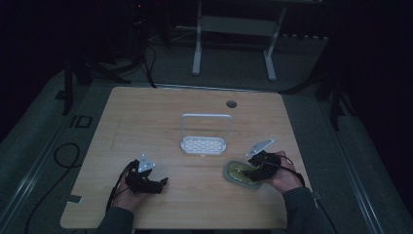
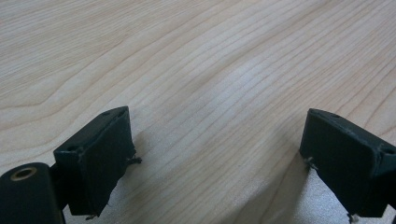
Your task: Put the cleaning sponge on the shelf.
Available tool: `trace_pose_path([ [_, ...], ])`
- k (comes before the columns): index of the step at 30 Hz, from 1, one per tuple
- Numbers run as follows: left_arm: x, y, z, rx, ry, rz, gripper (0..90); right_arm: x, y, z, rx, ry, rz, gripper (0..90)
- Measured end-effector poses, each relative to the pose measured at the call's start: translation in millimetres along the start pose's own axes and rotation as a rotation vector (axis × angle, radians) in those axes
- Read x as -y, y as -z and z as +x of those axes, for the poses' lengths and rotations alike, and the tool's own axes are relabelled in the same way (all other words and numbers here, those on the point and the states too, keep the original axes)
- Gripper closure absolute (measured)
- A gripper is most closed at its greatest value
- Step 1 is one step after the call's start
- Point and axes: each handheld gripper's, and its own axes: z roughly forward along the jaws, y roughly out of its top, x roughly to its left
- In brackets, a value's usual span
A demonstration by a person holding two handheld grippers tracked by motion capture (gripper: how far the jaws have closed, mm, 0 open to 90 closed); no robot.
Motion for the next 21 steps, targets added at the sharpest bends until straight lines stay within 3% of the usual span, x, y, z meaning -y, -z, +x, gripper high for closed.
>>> trace_pose_path([
  [21,-0.1,-0.1,0.0,0.000,0.000,0.000,9.5,-9.8,-5.1,0.9,-0.022,0.047,0.068,57.9],
])
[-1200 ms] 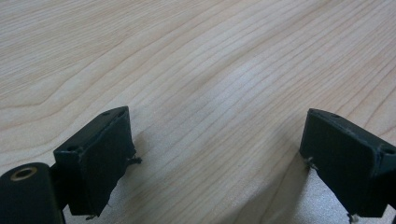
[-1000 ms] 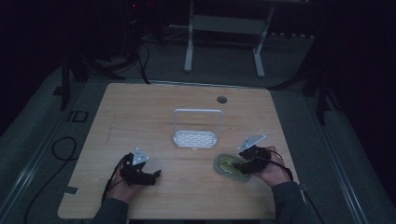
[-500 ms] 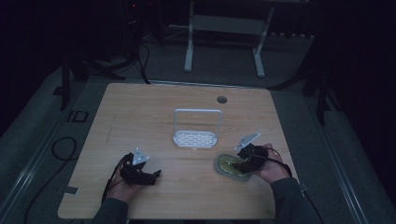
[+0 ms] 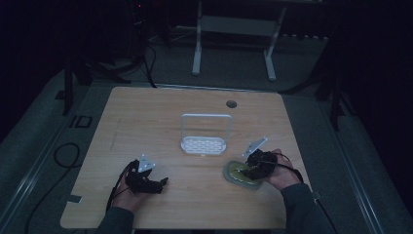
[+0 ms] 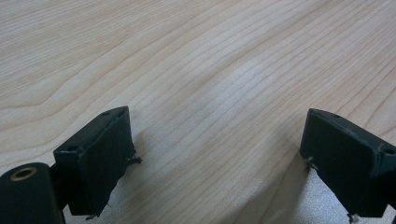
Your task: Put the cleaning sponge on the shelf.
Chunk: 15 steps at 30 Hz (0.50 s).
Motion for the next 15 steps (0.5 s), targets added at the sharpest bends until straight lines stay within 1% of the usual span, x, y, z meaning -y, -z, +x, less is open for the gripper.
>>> trace_pose_path([
  [4,0.0,0.1,0.1,0.000,-0.002,0.002,9.6,-1.8,-2.0,0.4,0.004,0.004,0.018,59.4],
  [9,0.0,0.1,0.2,0.000,-0.002,0.002,9.5,-3.8,-4.4,-0.8,-0.015,0.010,0.043,60.4],
  [15,0.0,0.1,0.3,-0.001,-0.004,0.002,9.5,-5.6,-6.8,-3.9,-0.024,0.026,0.062,61.7],
])
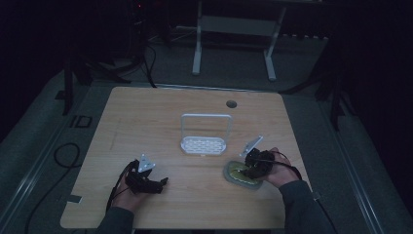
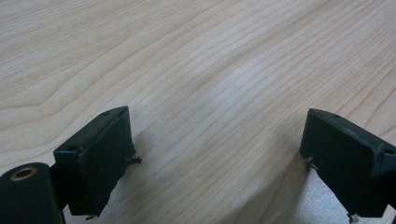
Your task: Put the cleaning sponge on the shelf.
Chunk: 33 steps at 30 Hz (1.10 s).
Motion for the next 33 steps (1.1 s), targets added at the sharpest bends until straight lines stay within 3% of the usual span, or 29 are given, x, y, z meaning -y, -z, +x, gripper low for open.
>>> trace_pose_path([
  [7,0.0,0.0,0.0,0.000,0.001,0.000,9.5,-2.6,-1.0,-3.7,-0.014,-0.001,0.024,62.2],
  [18,0.0,0.0,-0.1,0.001,0.001,0.000,9.6,-9.7,-3.7,-6.9,-0.050,0.030,0.083,62.3],
  [33,0.0,0.0,-0.1,0.000,0.001,0.000,9.5,-12.6,-2.4,-9.7,-0.084,0.068,0.120,67.1],
])
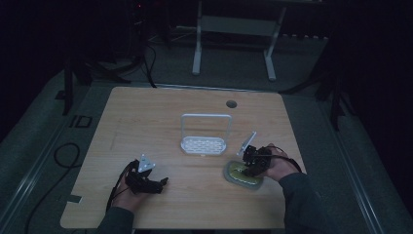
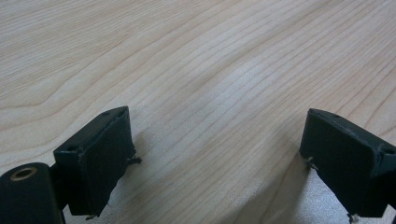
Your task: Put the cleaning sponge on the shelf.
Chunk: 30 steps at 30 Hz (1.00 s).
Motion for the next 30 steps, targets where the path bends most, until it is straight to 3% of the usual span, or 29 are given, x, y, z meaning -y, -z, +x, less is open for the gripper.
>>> trace_pose_path([
  [9,0.0,0.0,0.1,0.000,-0.001,0.000,9.5,-3.1,2.0,4.4,0.017,0.037,0.030,71.1],
  [19,-0.1,0.0,0.1,0.000,-0.001,0.000,9.5,-3.2,4.9,8.3,0.040,0.078,0.020,71.2],
  [30,-0.1,-0.2,-0.1,0.000,0.002,-0.002,9.5,-18.9,12.7,16.3,0.070,0.138,-0.004,71.3],
])
